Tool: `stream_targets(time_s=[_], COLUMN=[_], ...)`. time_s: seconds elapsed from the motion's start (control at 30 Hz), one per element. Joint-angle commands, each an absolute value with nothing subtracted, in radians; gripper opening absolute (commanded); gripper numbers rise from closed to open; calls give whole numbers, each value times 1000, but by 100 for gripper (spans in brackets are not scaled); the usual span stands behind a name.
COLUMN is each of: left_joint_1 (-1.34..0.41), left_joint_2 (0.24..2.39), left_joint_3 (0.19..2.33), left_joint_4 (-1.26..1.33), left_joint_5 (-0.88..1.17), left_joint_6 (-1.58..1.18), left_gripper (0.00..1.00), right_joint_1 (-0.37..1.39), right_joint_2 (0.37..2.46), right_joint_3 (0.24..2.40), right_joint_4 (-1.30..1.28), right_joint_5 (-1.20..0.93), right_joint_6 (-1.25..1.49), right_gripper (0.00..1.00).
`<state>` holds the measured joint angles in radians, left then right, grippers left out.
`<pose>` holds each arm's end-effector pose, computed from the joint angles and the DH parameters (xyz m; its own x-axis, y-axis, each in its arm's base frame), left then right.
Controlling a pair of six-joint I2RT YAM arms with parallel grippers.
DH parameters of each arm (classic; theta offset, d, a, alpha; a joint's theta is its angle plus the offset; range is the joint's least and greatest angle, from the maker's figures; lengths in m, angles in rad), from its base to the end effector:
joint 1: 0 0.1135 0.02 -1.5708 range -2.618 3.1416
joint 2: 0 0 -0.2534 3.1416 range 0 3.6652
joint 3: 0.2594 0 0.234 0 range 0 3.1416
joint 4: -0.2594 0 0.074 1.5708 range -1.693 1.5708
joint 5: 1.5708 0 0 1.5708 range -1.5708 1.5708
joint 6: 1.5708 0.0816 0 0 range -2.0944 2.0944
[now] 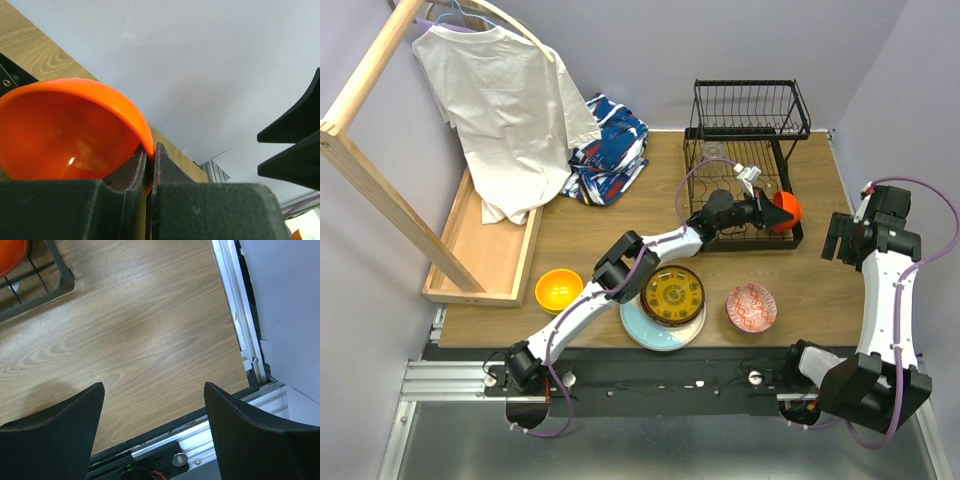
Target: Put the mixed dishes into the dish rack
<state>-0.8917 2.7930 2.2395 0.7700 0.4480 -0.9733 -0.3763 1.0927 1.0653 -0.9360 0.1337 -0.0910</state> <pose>0.3658 -0.5095 0.1639 -0.7236 -0.2899 -0.6264 0.6556 -0.0049 -0.7551 0.2002 -0.0908 0.2651 -0.8000 0.2193 -0.5584 0.3638 0.9175 -0.1609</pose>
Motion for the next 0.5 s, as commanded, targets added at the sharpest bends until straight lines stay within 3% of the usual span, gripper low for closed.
stream_targets(time_s=[0.0, 0.27, 0.47], left_joint_1=[-897, -893, -868], left_joint_2=[2821, 2799, 2760], left_joint_3=[2284, 2295, 2146], left_joint_4=[859, 851, 825], left_joint_5=[449, 399, 328], left_joint_6=[-999, -1034, -1143], left_gripper=[0, 0, 0], right_joint_1=[-390, -397, -400], right_joint_2=[1062, 1054, 1043], right_joint_3=[1029, 1011, 996], right_joint_4=[-927, -919, -907], right_joint_5=[144, 141, 140], right_joint_6=[-103, -106, -107], right_gripper=[88, 88, 88])
